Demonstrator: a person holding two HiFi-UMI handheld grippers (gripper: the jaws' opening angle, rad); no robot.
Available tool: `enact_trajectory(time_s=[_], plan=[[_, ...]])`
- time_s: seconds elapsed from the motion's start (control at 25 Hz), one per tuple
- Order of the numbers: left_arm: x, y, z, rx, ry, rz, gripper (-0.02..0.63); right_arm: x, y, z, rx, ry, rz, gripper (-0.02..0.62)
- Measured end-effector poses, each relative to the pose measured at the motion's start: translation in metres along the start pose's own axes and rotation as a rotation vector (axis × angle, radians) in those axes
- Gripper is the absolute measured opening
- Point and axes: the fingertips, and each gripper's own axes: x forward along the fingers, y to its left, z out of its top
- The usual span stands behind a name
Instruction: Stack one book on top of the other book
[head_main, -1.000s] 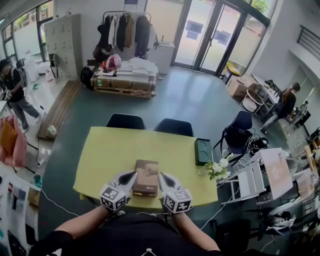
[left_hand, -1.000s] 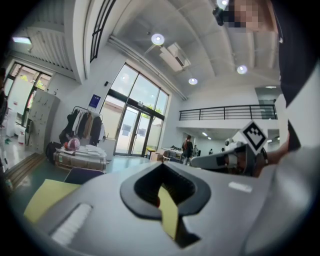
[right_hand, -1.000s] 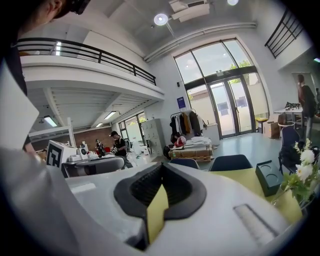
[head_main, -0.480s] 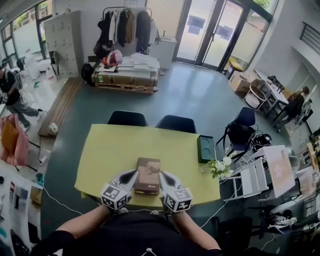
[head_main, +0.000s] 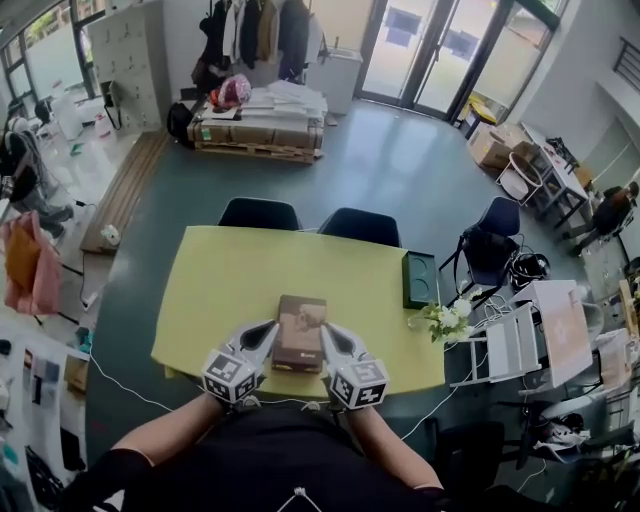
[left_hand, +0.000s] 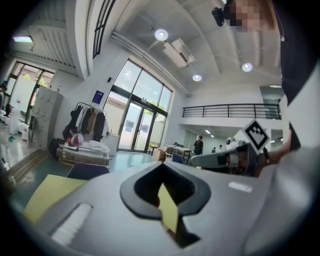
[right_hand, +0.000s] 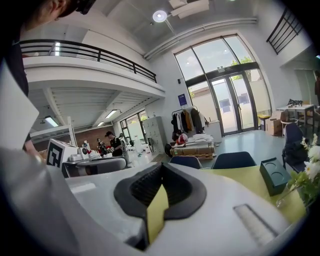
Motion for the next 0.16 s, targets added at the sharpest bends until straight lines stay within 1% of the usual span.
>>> enact_trajectory(time_s=[0.16], plan=[[0.0030, 0.0036, -0.0016, -0.004, 0.005, 0.001, 0.006, 0.0058, -0.0031, -0.0010, 0.000, 0.005, -0.002, 0.003]])
